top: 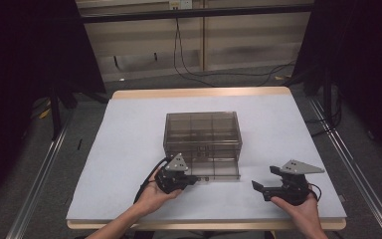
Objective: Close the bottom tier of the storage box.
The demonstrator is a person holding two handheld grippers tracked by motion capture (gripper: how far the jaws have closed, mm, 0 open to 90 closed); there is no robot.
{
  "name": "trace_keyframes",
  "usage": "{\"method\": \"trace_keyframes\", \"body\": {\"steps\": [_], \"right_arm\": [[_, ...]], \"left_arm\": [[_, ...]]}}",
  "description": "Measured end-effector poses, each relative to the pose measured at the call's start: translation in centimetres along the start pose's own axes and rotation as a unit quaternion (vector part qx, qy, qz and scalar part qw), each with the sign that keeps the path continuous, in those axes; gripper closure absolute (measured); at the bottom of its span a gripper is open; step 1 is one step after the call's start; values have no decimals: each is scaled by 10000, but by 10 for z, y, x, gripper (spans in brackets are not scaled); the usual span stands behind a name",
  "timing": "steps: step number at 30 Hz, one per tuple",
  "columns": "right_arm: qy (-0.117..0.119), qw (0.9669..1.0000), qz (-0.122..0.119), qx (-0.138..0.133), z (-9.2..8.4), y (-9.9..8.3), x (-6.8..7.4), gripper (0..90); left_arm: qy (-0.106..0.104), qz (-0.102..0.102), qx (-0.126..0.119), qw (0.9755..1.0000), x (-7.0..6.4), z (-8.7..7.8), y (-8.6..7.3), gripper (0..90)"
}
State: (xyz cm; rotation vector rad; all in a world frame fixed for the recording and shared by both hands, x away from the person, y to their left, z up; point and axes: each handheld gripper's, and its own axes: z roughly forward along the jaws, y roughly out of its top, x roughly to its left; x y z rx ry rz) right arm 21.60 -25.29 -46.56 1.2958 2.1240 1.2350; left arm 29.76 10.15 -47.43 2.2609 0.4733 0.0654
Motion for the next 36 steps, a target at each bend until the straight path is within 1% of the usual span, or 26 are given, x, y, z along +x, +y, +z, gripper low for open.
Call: {"method": "trace_keyframes", "body": {"steps": [1, 3, 4, 5, 7, 8, 9, 13, 14, 16, 17, 19, 20, 21, 22, 23, 24, 25, 26, 27, 28, 29, 31, 32, 33, 36], "right_arm": [[0, 10000, 0, 1, 0, 0, 0, 133], [3, 10000, 1, 0, 0, 0, 0, 134], [2, 10000, 3, 5, 0, 0, 0, 135], [3, 10000, 3, 5, 0, 0, 0, 137], [16, 10000, 10, 2, 0, 0, 0, 140], [8, 10000, -6, -1, 0, 0, 0, 140], [20, 10000, -7, 11, 0, 0, 1, 140], [32, 10000, 2, 14, 0, 0, 0, 141], [31, 10000, 14, 26, 0, 0, 0, 141], [37, 10000, 18, 28, 0, 0, 0, 141], [41, 10000, 13, 30, 0, 0, 0, 141], [52, 10000, -4, 6, 0, 0, 0, 144], [55, 10000, -12, 2, 0, 0, 1, 144], [48, 10000, -2, 7, 0, 0, 1, 144], [48, 10000, -2, 7, 0, 0, 1, 144], [49, 10000, -4, 7, 0, 0, 1, 144], [44, 10000, -11, 17, 0, 0, 1, 144], [45, 10000, -6, 25, 0, 0, 1, 144], [42, 10000, -4, 37, 0, 0, 1, 144], [50, 10000, -2, 40, 1, 0, 1, 144], [61, 10000, -8, 34, 1, 0, 1, 144], [61, 10000, -8, 36, 1, 0, 1, 144], [63, 10000, -13, 37, 1, 0, 1, 144], [60, 10000, -14, 35, 1, 0, 1, 144], [57, 10000, -1, 40, 1, 0, 1, 144], [51, 10000, -2, 25, 0, 0, 1, 144]], "left_arm": [[13, 0, -18, 10000, 0, 0, 0, 900], [38, 20, 27, 10000, 1, 0, 1, 900], [24, -23, -35, 10000, 1, 1, 1, 900], [37, -44, -27, 10000, 1, 2, 1, 900], [52, -9, 48, 10000, 2, 2, 2, 900], [51, -30, 6, 10000, 2, 2, 1, 900], [60, -37, 80, 9999, 2, 0, 2, 900], [58, -50, 39, 10000, 2, 1, 3, 900], [36, -24, 5, 10000, 2, 1, 3, 900], [30, -11, 44, 10000, 3, 0, 3, 900], [0, -4, 13, 10000, 4, 0, 2, 900], [29, -39, 35, 10000, 4, 1, 2, 900], [34, -5, 83, 10000, 4, 1, 2, 900], [30, -5, 48, 10000, 4, 1, 2, 900], [48, 17, 94, 9999, 3, 0, 3, 900], [55, -25, 48, 10000, 3, 0, 3, 900], [40, -6, -19, 10000, 4, 0, 3, 900], [71, 4, -11, 10000, 4, -1, 5, 900], [63, -103, -127, 9998, 3, 0, 5, 900], [56, -91, -81, 9999, 3, -1, 6, 900], [56, -25, -12, 10000, 4, -2, 6, 900], [84, -74, -66, 9999, 4, -1, 5, 900], [88, -10, -23, 10000, 5, -2, 6, 900], [94, -65, -74, 9999, 4, -1, 6, 900], [99, -35, -27, 9999, 4, -1, 6, 900], [94, -44, -8, 9999, 4, -1, 6, 900]]}}
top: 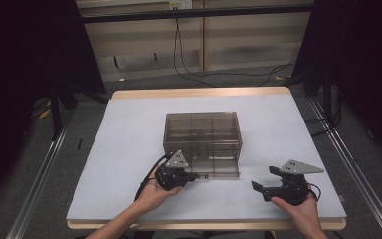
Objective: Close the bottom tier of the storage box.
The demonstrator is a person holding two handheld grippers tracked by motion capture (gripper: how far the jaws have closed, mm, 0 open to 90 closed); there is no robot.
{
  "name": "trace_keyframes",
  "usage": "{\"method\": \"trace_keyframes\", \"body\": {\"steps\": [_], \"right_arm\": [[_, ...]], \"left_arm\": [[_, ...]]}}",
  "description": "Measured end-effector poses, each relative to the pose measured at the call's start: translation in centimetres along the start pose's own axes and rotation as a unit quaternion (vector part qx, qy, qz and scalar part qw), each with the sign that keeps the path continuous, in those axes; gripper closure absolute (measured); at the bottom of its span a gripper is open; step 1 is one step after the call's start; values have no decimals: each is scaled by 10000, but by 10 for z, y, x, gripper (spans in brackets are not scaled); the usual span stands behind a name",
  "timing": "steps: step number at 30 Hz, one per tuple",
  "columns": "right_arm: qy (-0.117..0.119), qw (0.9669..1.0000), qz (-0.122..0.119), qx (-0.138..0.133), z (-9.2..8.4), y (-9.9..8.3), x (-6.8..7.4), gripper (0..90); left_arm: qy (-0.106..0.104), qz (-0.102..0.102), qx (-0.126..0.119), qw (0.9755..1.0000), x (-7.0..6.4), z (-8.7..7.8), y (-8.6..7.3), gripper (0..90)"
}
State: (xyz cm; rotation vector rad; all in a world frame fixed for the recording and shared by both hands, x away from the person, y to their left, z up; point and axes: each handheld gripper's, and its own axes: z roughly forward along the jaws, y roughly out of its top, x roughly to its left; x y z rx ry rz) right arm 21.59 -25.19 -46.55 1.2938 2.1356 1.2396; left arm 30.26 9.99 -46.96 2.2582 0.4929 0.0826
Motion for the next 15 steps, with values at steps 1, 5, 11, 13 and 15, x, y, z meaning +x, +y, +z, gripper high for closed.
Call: {"method": "trace_keyframes", "body": {"steps": [1, 5, 11, 13, 15], "right_arm": [[-9, 10000, 17, 0, 0, 0, 0, 144], [-3, 10000, 25, 9, 0, 0, 0, 144], [7, 10000, 35, -5, 0, 0, -1, 144], [5, 10000, 35, -6, 0, 0, -1, 144], [8, 10000, 24, -2, 0, 0, -1, 144]], "left_arm": [[-27, -16, -64, 10000, 0, 1, 0, 900], [-4, 85, 40, 10000, 0, 2, 4, 900], [0, 115, 94, 9999, 1, 2, 7, 900], [-17, 91, 26, 10000, 2, 2, 7, 900], [-55, 30, -137, 9999, 5, 1, 9, 900]]}}
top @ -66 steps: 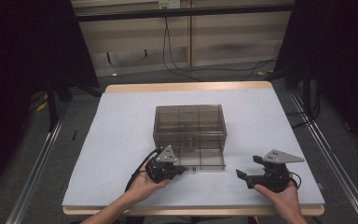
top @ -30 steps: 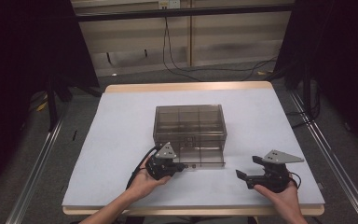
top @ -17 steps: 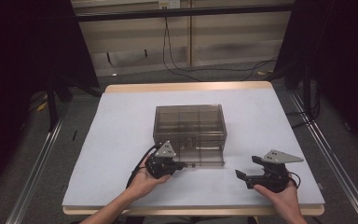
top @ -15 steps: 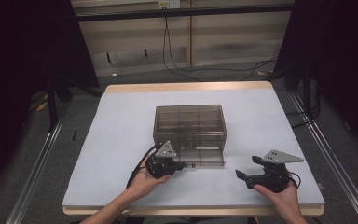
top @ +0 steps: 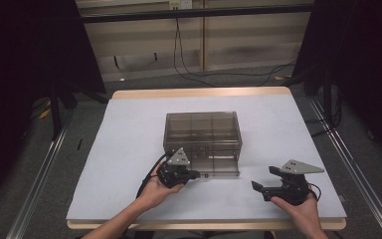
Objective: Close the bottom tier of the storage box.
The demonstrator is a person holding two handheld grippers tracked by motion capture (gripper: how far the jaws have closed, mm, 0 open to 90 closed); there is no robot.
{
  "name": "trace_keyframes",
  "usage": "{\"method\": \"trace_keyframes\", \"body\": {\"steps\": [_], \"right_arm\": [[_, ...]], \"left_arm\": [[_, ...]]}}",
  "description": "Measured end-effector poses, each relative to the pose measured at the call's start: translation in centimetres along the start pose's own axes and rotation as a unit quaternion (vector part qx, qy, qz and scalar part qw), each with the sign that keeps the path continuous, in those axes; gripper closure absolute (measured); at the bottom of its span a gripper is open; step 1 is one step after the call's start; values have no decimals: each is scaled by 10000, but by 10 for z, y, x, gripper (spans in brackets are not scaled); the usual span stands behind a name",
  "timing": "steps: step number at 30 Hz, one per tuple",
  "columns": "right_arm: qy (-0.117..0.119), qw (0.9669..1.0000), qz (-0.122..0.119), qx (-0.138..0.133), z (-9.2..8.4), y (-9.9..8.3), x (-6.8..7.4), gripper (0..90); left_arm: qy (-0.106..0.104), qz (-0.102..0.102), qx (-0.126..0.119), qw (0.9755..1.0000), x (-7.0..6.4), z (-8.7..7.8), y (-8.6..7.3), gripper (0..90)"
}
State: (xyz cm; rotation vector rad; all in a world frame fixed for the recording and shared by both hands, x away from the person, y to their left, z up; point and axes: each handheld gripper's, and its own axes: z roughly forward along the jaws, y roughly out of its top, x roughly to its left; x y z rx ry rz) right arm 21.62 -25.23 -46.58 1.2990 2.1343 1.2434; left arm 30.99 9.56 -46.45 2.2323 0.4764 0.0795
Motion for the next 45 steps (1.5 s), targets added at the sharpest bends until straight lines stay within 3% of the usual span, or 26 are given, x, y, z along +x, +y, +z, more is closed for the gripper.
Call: {"method": "trace_keyframes", "body": {"steps": [7, 8, 15, 18, 45], "right_arm": [[11, 10000, -12, -16, 0, 0, 0, 145], [7, 10000, 1, -1, 0, 0, 0, 145], [7, 10000, 5, -10, 0, 0, 0, 145], [5, 10000, 3, -9, 0, 0, 0, 146], [18, 10000, 22, -12, 0, 0, 0, 146]], "left_arm": [[33, 105, 141, 9998, 0, 3, 0, 900], [19, 36, 9, 10000, 0, 5, -1, 900], [72, 70, 96, 9999, 3, 3, 1, 900], [74, 17, -8, 10000, 3, 5, 0, 900], [181, -40, 61, 9998, 9, 6, 1, 900]]}}
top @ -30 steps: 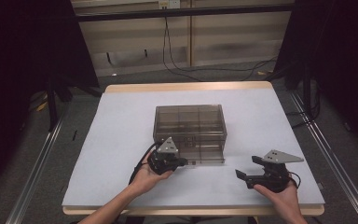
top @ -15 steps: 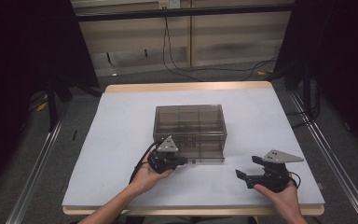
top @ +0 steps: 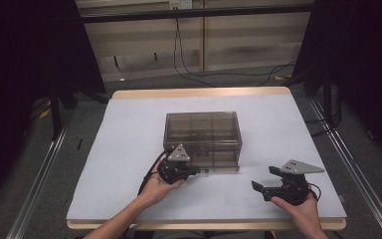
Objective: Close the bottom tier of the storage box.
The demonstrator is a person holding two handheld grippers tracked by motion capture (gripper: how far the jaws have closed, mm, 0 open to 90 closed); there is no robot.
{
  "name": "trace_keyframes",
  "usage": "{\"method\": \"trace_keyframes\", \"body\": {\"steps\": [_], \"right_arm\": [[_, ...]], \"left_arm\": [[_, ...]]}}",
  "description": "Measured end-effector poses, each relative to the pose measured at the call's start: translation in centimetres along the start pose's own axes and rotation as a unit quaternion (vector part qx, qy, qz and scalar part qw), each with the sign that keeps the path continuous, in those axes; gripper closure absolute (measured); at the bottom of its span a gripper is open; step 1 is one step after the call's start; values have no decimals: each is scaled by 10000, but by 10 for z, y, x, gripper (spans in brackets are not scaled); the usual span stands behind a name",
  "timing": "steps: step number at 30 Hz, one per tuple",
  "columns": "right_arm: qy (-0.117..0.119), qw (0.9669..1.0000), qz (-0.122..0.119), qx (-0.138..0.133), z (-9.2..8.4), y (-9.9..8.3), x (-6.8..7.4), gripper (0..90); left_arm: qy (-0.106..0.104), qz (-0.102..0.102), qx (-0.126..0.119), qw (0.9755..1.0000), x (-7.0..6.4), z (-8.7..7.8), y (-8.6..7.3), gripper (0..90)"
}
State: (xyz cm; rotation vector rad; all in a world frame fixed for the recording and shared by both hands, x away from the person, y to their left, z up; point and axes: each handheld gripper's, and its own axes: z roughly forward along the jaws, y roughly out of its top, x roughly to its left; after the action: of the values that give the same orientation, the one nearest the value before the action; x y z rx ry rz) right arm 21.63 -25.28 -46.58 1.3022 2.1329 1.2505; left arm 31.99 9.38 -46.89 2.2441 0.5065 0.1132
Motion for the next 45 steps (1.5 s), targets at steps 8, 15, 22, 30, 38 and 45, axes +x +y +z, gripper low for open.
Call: {"method": "trace_keyframes", "body": {"steps": [8, 15, 22, 30, 38, 45], "right_arm": [[-2, 10000, -18, -11, 0, 0, 0, 146], [8, 10000, 2, 15, 1, 0, 0, 146], [8, 10000, -9, 21, 1, 0, 0, 147], [11, 10000, -10, 14, 1, 0, 0, 149], [2, 10000, -14, 19, 3, 0, -1, 150], [4, 10000, 5, 36, 4, 0, -2, 150]], "left_arm": [[85, -15, -28, 10000, 2, -1, -1, 900], [108, -31, 61, 9999, 3, 0, -1, 900], [180, -67, 5, 9998, 6, 1, -2, 900], [207, -100, 39, 9997, 7, 1, -2, 900], [291, -133, 200, 9993, 10, 4, -5, 900], [295, -174, 198, 9992, 12, 3, -2, 900]]}}
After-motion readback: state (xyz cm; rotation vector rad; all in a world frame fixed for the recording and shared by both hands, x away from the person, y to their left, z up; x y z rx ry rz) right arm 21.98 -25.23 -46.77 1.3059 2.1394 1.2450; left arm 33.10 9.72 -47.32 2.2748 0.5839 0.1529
